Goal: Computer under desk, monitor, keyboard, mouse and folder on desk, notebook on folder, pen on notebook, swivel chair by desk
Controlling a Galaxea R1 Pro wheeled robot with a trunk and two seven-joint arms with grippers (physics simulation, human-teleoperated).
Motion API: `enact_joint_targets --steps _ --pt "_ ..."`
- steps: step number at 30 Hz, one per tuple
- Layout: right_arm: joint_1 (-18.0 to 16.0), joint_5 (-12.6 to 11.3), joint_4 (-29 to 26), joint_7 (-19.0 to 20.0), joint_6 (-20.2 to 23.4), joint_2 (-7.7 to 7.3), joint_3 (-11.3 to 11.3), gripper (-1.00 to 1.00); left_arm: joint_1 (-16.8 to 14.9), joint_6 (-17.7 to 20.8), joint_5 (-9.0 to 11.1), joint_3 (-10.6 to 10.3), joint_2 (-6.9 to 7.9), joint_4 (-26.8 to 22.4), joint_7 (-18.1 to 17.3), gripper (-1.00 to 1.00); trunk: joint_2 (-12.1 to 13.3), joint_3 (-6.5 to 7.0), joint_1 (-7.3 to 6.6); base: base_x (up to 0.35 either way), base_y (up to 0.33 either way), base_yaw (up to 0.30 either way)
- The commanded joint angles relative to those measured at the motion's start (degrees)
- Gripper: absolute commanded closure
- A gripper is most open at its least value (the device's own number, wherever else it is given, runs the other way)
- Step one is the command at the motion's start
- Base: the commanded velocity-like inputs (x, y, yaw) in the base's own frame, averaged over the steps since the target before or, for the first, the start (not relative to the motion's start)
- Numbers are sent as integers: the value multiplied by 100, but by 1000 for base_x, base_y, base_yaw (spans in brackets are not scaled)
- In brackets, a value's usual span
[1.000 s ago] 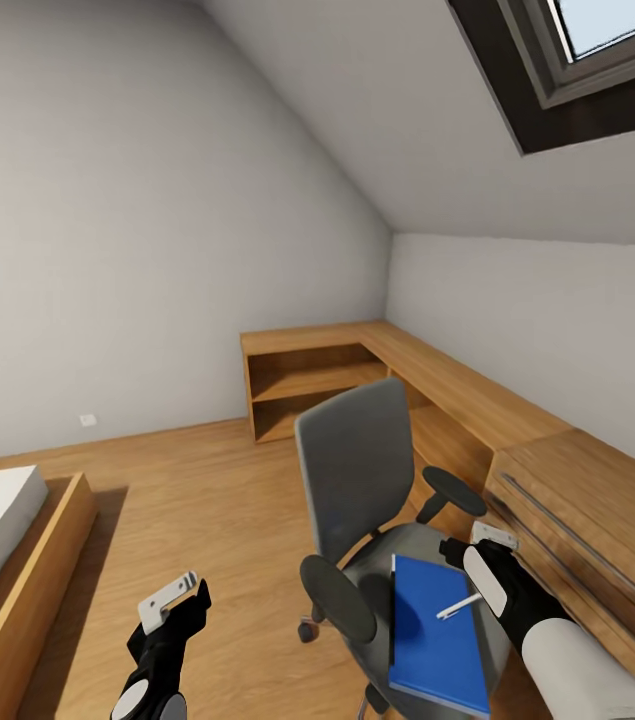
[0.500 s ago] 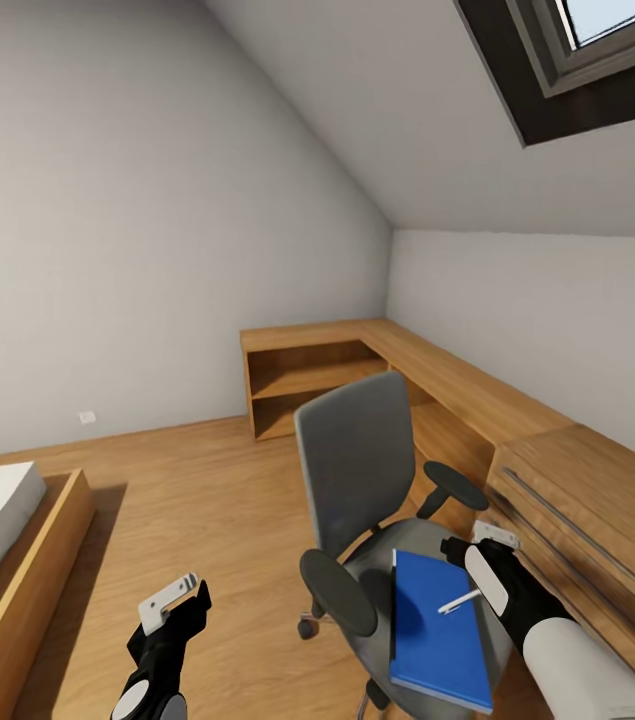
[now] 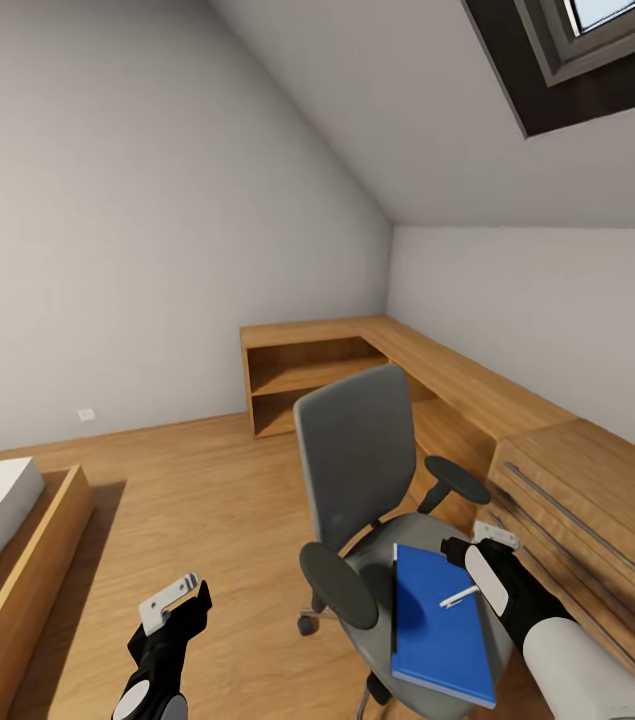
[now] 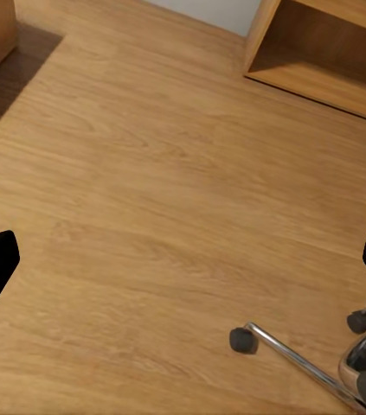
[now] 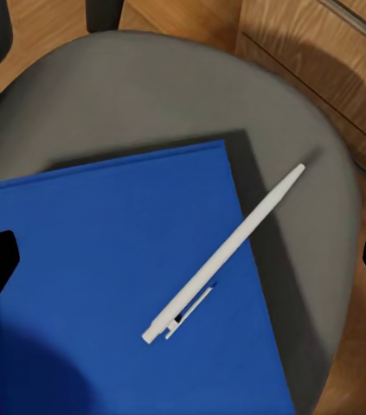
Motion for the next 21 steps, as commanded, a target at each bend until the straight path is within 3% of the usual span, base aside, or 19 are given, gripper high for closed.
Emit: enact_joint_targets --steps 1,21 --pt "-2 -45 -11 -42 24 -5 24 -100 -3 22 23 -8 1 -10 34 -100 -45 -25 23 0 0 0" --pt "-2 -45 -10 -48 24 -5 22 -100 -3 21 25 -8 1 -10 33 -100 -847 -384 462 0 0 0"
